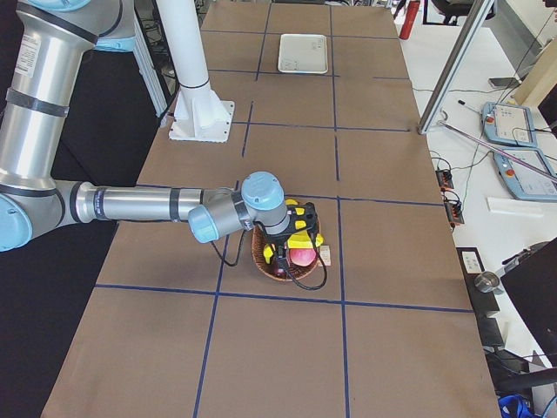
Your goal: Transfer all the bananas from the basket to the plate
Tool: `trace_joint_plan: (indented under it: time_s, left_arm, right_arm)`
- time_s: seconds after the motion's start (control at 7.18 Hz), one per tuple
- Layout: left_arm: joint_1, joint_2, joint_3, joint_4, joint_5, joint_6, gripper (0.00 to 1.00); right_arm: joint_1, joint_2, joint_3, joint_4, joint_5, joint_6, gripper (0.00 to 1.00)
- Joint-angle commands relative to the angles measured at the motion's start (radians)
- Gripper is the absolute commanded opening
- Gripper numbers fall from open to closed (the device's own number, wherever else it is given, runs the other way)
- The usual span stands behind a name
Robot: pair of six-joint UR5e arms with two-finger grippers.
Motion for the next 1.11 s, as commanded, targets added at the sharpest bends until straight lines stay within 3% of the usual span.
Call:
trace_joint_plan:
  time_s: [0.0, 0.56, 0.97]
  left_arm:
    - [0.001, -0.002, -0.001, 0.0, 0.0, 0.0, 1.0]
    - [0.001, -0.003, 0.002, 0.0, 0.0, 0.0, 1.0]
    - [0.001, -0.005, 0.0, 0.0, 0.001, 0.0, 1.0]
  right_arm:
    - [-0.114, -0.004, -0.001, 0.017, -0.012, 0.03, 0.97]
    - [-0.225, 0.025, -0.054, 0.017, -0.056, 0.084, 0.96]
    - [-0.225, 0.063, -0.085, 0.019, -0.053, 0.085, 0.86]
